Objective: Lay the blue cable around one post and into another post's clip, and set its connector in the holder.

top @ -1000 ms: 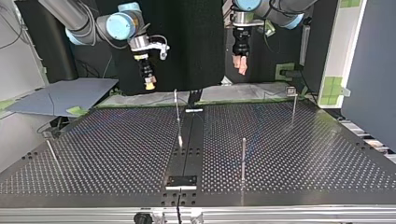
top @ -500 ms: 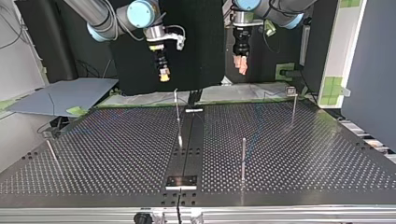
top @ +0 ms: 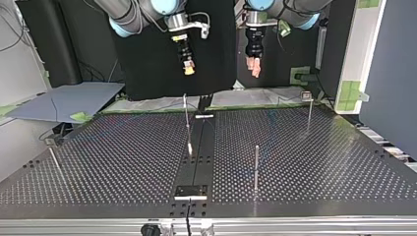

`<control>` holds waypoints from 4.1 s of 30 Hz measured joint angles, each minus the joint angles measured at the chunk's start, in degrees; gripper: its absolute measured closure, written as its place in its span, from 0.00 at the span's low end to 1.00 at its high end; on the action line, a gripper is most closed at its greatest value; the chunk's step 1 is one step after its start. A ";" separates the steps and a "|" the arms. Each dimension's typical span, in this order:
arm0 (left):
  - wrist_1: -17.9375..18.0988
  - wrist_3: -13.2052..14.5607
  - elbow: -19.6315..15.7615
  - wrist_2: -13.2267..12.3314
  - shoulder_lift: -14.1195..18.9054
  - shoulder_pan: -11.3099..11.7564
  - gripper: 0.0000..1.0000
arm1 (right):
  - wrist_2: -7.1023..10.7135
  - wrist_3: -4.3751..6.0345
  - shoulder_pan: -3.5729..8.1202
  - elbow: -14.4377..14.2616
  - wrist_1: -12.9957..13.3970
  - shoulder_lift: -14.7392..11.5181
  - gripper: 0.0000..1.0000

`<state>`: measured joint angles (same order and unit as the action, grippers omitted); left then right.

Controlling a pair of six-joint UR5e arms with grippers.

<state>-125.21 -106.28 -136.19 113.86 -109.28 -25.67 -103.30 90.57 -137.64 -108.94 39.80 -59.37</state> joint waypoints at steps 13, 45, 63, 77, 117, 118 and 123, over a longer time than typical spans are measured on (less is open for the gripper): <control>0.34 -0.54 -0.02 -0.18 0.01 -0.02 0.02 | -3.38 1.30 -6.58 -1.99 5.27 0.04 0.01; 0.13 -1.81 -0.02 -0.14 0.00 -0.01 0.02 | -14.75 1.11 -9.69 -6.42 7.00 0.09 0.01; 0.08 -2.38 -0.03 -0.19 0.00 0.01 0.02 | -15.79 -1.42 -8.95 -6.44 4.86 0.08 0.01; 0.57 -2.43 -0.02 -0.26 0.00 0.24 0.02 | -15.80 -2.22 -8.75 -6.43 4.77 0.08 0.01; 0.57 -2.44 -0.02 -0.26 0.00 0.24 0.02 | -15.79 -2.22 -8.75 -6.43 4.77 0.08 0.01; 0.57 -2.44 -0.02 -0.26 0.00 0.24 0.02 | -15.79 -2.22 -8.74 -6.43 4.77 0.08 0.01; 0.57 -2.44 -0.02 -0.26 0.00 0.24 0.02 | -15.80 -2.22 -8.75 -6.43 4.77 0.08 0.01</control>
<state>-124.64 -108.72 -136.21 113.60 -109.28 -25.42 -119.10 88.35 -146.38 -115.37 44.57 -59.29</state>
